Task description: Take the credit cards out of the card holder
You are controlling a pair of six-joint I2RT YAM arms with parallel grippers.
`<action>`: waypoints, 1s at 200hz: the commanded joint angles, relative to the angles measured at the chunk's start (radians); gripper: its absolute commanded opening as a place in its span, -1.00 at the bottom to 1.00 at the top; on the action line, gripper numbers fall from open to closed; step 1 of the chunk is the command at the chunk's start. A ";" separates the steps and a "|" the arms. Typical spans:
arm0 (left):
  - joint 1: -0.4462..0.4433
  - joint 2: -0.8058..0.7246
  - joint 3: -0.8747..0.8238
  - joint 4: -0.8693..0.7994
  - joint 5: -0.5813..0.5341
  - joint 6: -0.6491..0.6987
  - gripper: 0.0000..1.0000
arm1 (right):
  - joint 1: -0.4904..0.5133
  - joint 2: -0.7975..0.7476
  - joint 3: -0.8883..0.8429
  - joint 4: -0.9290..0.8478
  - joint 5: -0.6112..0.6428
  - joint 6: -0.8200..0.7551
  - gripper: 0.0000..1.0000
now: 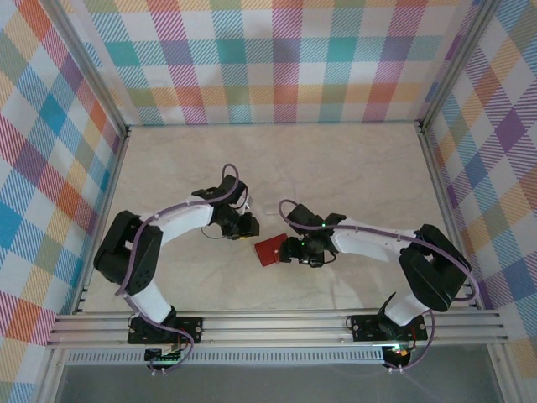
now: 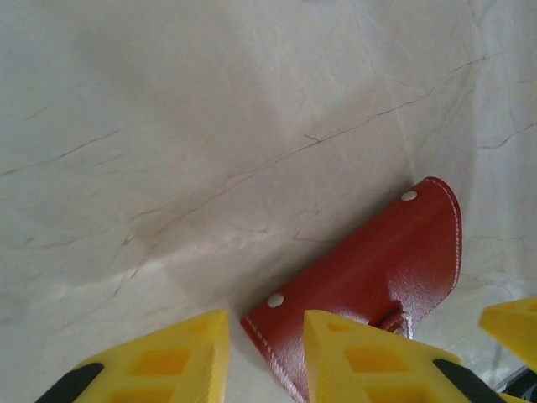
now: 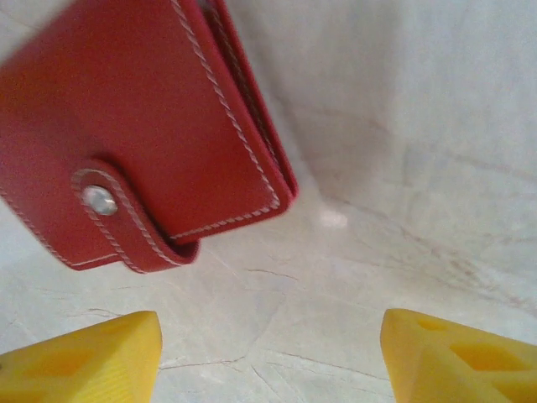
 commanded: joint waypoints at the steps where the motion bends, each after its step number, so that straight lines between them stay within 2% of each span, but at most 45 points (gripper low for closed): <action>1: -0.003 0.054 0.052 0.035 0.084 0.046 -0.43 | 0.003 0.011 -0.022 0.162 -0.091 0.147 0.36; 48: -0.003 0.147 0.038 0.084 0.183 0.054 -0.40 | 0.002 0.070 -0.003 0.209 -0.060 0.156 0.29; 71: -0.004 0.142 0.000 0.097 0.209 0.051 -0.41 | -0.001 0.097 0.013 0.207 -0.045 0.143 0.24; 105: -0.009 0.051 -0.096 0.114 0.222 0.040 -0.44 | -0.007 0.102 0.030 0.227 -0.038 0.081 0.13; 138: -0.023 -0.043 -0.206 0.135 0.216 -0.001 -0.48 | -0.008 0.143 0.097 0.234 -0.104 -0.047 0.05; 170: -0.025 -0.150 -0.298 0.132 0.178 -0.041 -0.49 | -0.008 0.148 0.125 0.216 -0.171 -0.148 0.04; 200: -0.026 -0.228 -0.306 0.060 0.095 -0.075 -0.49 | -0.007 0.090 0.156 0.066 -0.119 -0.322 0.11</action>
